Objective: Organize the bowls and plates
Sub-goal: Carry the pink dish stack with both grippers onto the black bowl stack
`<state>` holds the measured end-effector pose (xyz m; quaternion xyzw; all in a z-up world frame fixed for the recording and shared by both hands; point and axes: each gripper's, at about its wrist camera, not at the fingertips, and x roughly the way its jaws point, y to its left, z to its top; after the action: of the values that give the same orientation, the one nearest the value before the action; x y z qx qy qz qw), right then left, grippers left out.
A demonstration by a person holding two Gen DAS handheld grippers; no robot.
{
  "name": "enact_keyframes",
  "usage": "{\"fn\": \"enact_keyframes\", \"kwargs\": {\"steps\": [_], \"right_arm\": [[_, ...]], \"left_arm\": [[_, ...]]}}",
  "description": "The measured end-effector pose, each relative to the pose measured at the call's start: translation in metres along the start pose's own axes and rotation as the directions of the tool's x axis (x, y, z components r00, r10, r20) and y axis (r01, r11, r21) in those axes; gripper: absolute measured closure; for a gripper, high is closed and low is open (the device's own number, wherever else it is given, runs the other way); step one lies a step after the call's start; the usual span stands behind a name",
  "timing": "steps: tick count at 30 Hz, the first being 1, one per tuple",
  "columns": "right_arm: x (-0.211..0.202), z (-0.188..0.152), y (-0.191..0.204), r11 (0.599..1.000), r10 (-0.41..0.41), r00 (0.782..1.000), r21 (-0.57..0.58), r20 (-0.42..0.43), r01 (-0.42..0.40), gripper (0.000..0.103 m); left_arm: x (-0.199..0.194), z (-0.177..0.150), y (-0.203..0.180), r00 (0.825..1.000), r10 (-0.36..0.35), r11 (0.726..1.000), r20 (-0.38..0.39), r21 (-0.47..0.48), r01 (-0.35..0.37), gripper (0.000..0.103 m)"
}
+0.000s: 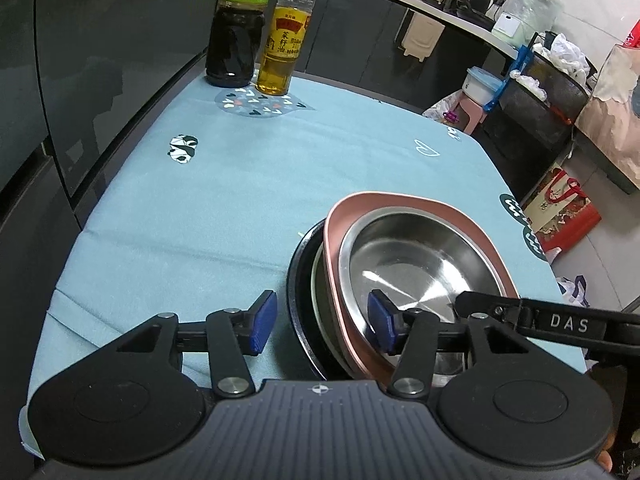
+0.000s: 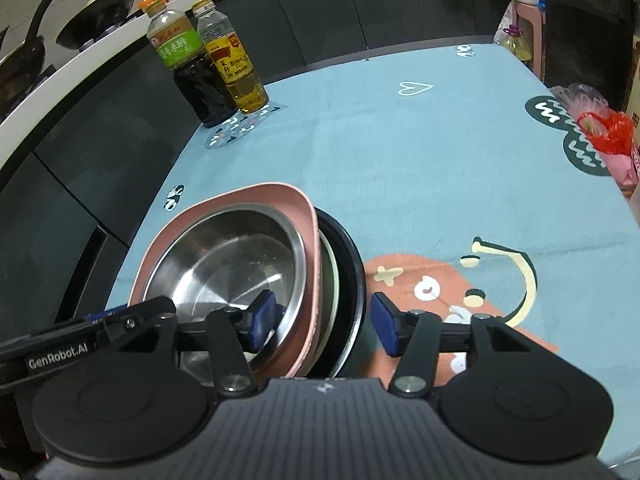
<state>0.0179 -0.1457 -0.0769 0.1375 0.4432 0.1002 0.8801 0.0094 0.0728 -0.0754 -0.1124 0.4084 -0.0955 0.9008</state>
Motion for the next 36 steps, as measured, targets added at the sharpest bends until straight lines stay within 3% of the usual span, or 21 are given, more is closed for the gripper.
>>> {"fn": "enact_keyframes", "kwargs": {"steps": [12, 21, 23, 27, 36], "right_arm": [[0.005, 0.003, -0.012, 0.997, 0.034, 0.999, 0.075, -0.015, -0.032, 0.043], [0.009, 0.004, -0.007, 0.995, 0.070, 0.997, 0.067, -0.040, -0.068, 0.043], [0.009, 0.004, -0.003, 0.997, 0.066, 0.997, 0.043, -0.038, -0.065, 0.044], [0.006, 0.000, 0.003, 0.999, 0.047, 0.999, -0.010, -0.015, -0.048, 0.046], [0.008, 0.002, 0.003, 0.999, 0.037, 0.999, -0.017, 0.002, -0.037, 0.046]], "left_arm": [[0.011, 0.000, 0.001, 0.999, -0.034, 0.999, -0.027, -0.008, 0.034, 0.051], [0.015, -0.001, 0.010, 0.997, -0.071, 0.996, -0.030, -0.056, 0.069, 0.043], [0.018, 0.000, 0.012, 0.991, -0.123, 0.990, -0.048, -0.070, 0.120, 0.046], [0.015, 0.000, 0.009, 0.994, -0.106, 0.993, -0.033, -0.056, 0.104, 0.050], [0.013, 0.001, 0.007, 0.996, -0.093, 0.995, -0.009, -0.041, 0.092, 0.055]]}}
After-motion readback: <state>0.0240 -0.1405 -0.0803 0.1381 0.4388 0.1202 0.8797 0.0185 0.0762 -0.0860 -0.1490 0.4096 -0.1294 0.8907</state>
